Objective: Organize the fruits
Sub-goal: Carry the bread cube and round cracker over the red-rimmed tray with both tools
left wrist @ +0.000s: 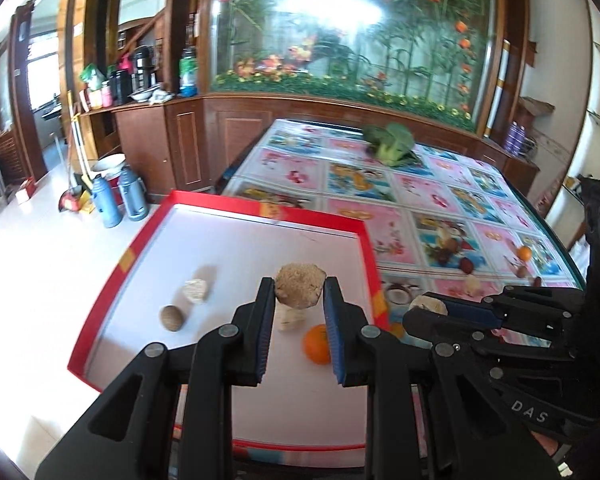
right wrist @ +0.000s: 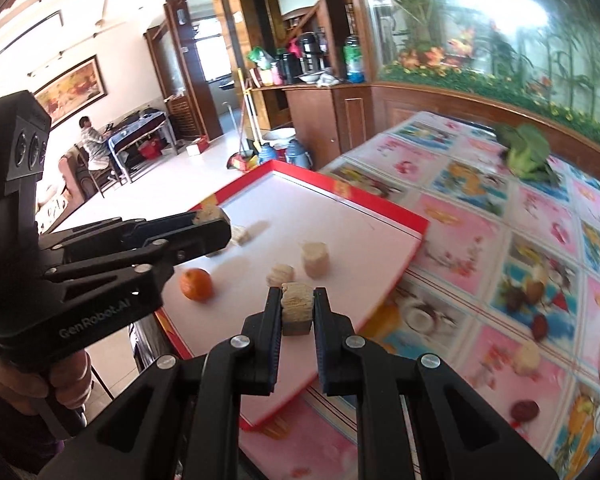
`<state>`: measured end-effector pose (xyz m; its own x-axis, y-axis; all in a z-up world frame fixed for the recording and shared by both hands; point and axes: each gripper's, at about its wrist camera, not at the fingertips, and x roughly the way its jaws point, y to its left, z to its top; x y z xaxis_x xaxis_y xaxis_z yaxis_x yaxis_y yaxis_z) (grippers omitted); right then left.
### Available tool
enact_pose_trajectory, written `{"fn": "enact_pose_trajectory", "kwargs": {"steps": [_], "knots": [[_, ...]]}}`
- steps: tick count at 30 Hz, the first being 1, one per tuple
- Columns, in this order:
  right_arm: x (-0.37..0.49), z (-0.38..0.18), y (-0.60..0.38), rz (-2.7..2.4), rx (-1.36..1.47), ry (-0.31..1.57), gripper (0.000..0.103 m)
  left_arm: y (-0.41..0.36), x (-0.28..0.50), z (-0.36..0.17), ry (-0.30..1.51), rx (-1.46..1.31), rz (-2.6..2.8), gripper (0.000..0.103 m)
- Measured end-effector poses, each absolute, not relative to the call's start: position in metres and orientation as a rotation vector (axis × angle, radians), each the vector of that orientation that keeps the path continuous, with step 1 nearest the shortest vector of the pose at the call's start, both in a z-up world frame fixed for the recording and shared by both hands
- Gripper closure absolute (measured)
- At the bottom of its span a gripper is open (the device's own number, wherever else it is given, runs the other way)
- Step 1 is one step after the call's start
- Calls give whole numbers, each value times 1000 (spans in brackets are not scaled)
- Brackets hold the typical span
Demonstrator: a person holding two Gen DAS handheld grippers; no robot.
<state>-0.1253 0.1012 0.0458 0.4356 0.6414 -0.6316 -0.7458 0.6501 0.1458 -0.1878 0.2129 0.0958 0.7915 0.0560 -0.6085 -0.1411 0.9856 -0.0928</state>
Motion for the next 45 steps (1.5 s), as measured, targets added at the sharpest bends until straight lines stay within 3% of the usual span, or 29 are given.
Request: {"fn": "enact_pose_trajectory", "kwargs": {"steps": [13, 31, 45], "knots": [[-122, 39, 151, 913, -178, 736, 90, 259, -189, 94, 629, -179, 208, 77], [-115, 3, 169, 875, -193, 861, 91, 286, -170, 58, 733, -197, 272, 77], [-117, 0, 178, 882, -243, 824, 90, 288, -165, 45, 774, -180, 294, 77]]}}
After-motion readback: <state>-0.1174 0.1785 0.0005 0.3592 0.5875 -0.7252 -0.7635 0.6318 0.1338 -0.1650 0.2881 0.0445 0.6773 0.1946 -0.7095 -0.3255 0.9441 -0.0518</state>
